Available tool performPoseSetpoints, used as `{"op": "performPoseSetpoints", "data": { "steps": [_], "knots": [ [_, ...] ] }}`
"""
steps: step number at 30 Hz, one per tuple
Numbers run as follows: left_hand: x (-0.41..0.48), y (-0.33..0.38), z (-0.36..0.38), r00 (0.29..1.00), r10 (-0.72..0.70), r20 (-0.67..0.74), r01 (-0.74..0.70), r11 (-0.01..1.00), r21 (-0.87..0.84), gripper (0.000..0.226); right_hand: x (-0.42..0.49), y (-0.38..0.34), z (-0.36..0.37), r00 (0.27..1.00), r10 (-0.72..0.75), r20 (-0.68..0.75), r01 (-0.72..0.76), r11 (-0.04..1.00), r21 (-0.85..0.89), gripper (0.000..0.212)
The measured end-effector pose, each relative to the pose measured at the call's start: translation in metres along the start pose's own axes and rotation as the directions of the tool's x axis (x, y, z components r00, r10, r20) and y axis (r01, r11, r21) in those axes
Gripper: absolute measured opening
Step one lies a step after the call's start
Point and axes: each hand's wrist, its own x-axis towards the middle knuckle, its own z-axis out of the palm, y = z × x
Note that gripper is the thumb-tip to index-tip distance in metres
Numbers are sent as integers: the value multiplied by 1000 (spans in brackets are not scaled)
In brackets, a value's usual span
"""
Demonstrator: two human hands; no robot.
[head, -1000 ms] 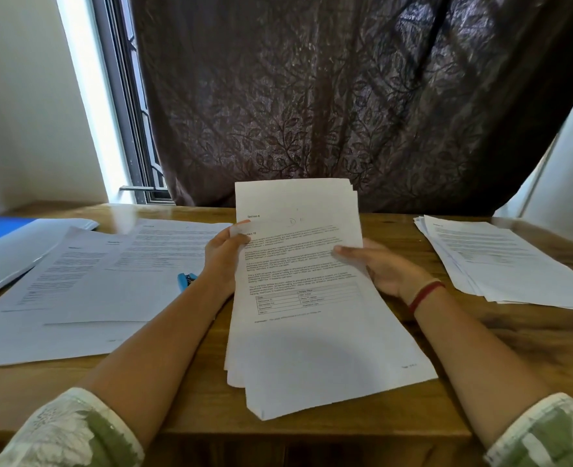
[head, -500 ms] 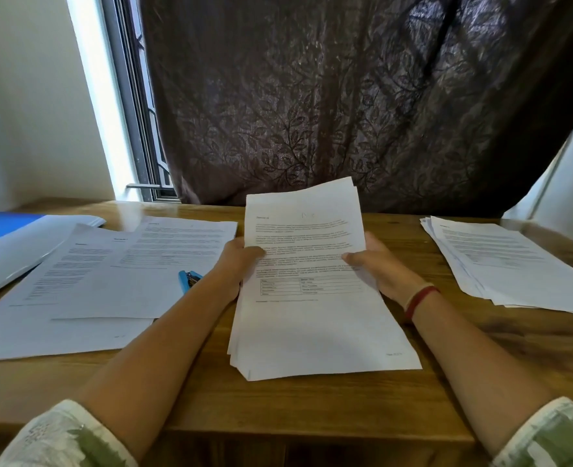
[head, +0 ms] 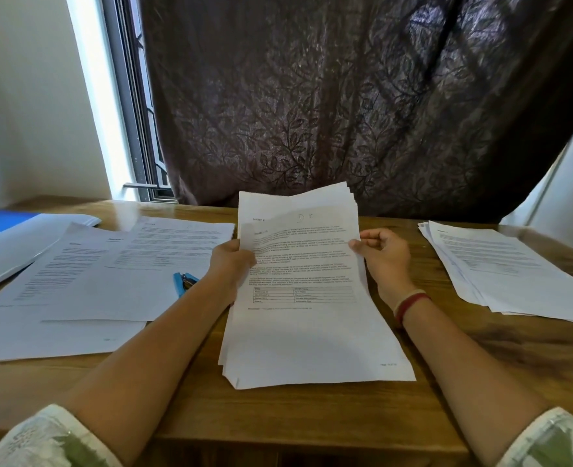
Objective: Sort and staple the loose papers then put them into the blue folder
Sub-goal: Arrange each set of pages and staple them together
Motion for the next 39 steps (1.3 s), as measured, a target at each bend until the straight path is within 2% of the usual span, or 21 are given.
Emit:
{"op": "performPoseSetpoints", "data": {
  "steps": [4, 6, 10, 12, 14, 16, 17, 19, 20, 22, 23, 25, 26, 29, 31, 32, 34, 37, 39],
  "knots": [
    [-3, 0, 3, 999, 32, -27, -33, 999, -43, 22, 3, -5, -4, 997, -57, 59, 61, 996, -63, 15],
    [-4, 1, 3, 999, 40, -27, -41, 998, -38, 26, 2, -7, -4, 991, -67, 116, 76, 994, -75, 16],
    [-2, 1, 1, 999, 51, -18, -51, 999, -1, 31, -2, -12, -3, 978, -72, 194, 75, 997, -7, 13],
    [-1, 2, -2, 999, 41, 2, -41, 999, -5, 29, -2, -14, -7, 960, -28, 278, 10, 998, 68, 11],
    [-2, 4, -6, 999, 28, 20, -27, 999, -46, 18, -2, -15, -11, 900, 10, 436, -106, 975, 195, 8],
    [-3, 6, -9, 999, 16, 29, -13, 994, -111, 19, -2, -14, -13, 848, 41, 529, -233, 924, 303, 31],
    [-3, 6, -10, 999, 19, 38, -14, 992, -127, 22, -1, -14, -13, 845, 78, 529, -298, 890, 344, 43],
    [-5, 7, -10, 997, 38, 66, -29, 991, -132, 28, 2, -17, -10, 868, 187, 460, -393, 824, 408, 49],
    [-5, 6, -10, 996, 49, 80, -38, 991, -131, 30, 2, -19, -8, 886, 238, 398, -405, 815, 414, 41],
    [-6, 5, -9, 994, 60, 91, -48, 991, -124, 28, 3, -17, -7, 936, 252, 247, -328, 879, 346, 12],
    [-7, 5, -9, 994, 65, 90, -54, 992, -117, 26, 4, -13, -7, 958, 199, 205, -256, 919, 299, 10],
    [-7, 5, -7, 990, 98, 97, -89, 992, -91, 24, 5, -7, -6, 983, 99, 152, -128, 973, 192, 30],
    [-7, 4, -6, 988, 119, 100, -111, 990, -86, 23, 5, -7, -6, 993, 49, 106, -64, 988, 139, 30],
    [-8, 2, -4, 981, 165, 105, -154, 982, -108, 11, 4, -7, -4, 1000, 17, -18, -13, 975, 224, 10],
    [-8, 0, -3, 970, 193, 145, -178, 978, -111, 14, 1, -5, -2, 994, -64, -87, 74, 991, 113, 5],
    [-7, -1, -3, 961, 219, 167, -209, 975, -73, 20, -2, -5, -2, 988, -115, -107, 120, 992, 49, 6],
    [-5, -3, -2, 948, 265, 178, -273, 962, 23, 30, -6, -5, -2, 980, -149, -135, 154, 988, 27, 10],
    [-4, -6, 0, 943, 307, 127, -316, 947, 59, 31, -7, -6, -1, 979, -143, -145, 159, 982, 105, 8],
    [-2, -7, 1, 943, 316, 103, -323, 945, 57, 31, -8, -8, -1, 990, -88, -106, 107, 976, 191, 6]
  ]
}}
